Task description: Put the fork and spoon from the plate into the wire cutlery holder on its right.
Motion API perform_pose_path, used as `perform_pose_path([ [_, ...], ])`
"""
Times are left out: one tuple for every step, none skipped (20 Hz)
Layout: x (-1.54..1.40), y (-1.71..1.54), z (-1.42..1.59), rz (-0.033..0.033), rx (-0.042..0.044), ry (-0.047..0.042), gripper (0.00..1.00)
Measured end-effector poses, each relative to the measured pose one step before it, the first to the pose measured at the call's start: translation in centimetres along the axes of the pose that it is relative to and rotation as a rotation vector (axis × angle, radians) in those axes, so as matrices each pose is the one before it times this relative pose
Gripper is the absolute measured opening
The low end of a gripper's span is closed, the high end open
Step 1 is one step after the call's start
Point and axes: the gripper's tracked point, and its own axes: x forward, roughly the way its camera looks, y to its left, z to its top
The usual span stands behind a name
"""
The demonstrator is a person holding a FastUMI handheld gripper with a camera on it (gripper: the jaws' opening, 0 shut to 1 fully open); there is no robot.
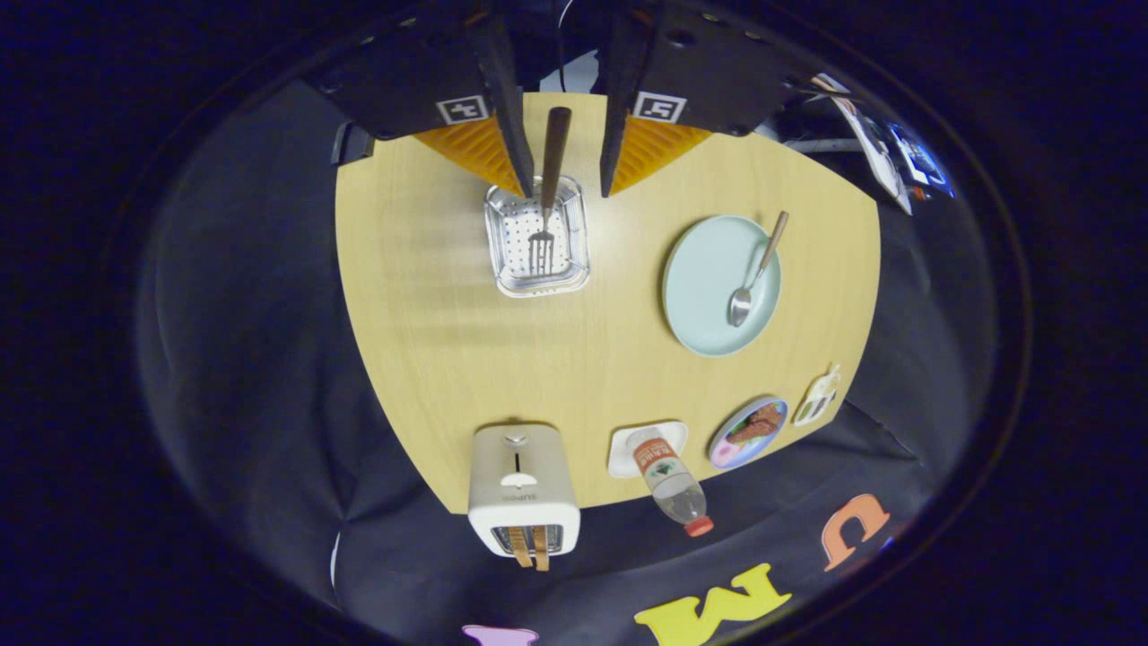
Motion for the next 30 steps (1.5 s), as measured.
perform_pose_path([
  [-0.04,0.57,0.269,0.00171,-0.00843,-0.02443,0.55],
  [-0.006,0.639,0.257,0.00072,-0.01027,-0.02169,0.57],
  [-0.044,0.913,0.123,0.00678,-0.01544,-0.01612,0.69],
  [0.195,0.897,-0.007,0.00487,-0.01829,-0.01333,0.78],
  [0.054,0.972,0.047,0.0036,-0.01628,-0.01092,0.87],
  [0.162,0.98,0.054,0.00283,-0.01356,-0.01023,0.91],
  [0.338,1.156,-0.035,0.008,-0.01057,-0.01096,0.96],
  [0.239,1.157,0.068,0.00719,-0.0078,-0.01236,0.97],
  [0.481,1.065,0.095,0.00328,-0.00676,-0.01537,0.97],
  [0.522,1.11,0.135,0.00233,-0.00611,-0.01572,0.97],
  [0.447,1.142,0.015,0.00102,-0.00335,-0.01214,0.97],
  [0.572,1.092,0.024,0.0023,0.00753,-0.0122,0.97],
  [0.583,1.469,-0.093,0.01363,0.01513,-0.00619,0.97],
  [0.557,1.427,-0.122,0.01662,0.02255,-0.00452,0.97],
  [0.667,1.285,-0.319,0.01788,0.02216,0.00301,0.97],
  [0.714,1.565,-0.363,0.03108,0.01798,0.00793,0.97],
  [0.841,1.443,-0.497,0.0178,0.01327,0.0168,0.97],
  [0.988,0.866,-0.507,-0.00366,0.00557,0.01504,0.97],
  [0.911,0.646,-0.285,-0.01418,0.00223,0.0052,0.97],
  [0.937,0.528,-0.123,-0.02054,-0.00164,-0.00787,0.97],
  [0.901,1.012,-0.137,-0.00459,0.00397,-0.01092,0.97],
  [0.953,1.024,-0.158,-0.00033,0.01008,-0.01138,0.96],
  [0.901,0.687,-0.18,-0.00998,0.01343,-0.01402,0.95],
  [0.919,0.532,-0.031,-0.01431,0.01816,-0.01849,0.95],
  [0.784,0.499,-0.216,-0.01526,0.02261,-0.018,0.95],
  [0.716,0.377,0.02,-0.01507,0.02144,-0.02712,0.95],
  [0.852,0.329,-0.049,-0.01596,0.01697,-0.02161,0.95],
  [0.788,0.198,-0.117,-0.01716,0.01215,-0.01083,0.95],
  [0.687,-0.018,-0.227,-0.02471,0.01232,-0.00633,0.91],
  [0.541,0.177,-0.149,-0.01328,0.0165,-0.00032,0.86],
])
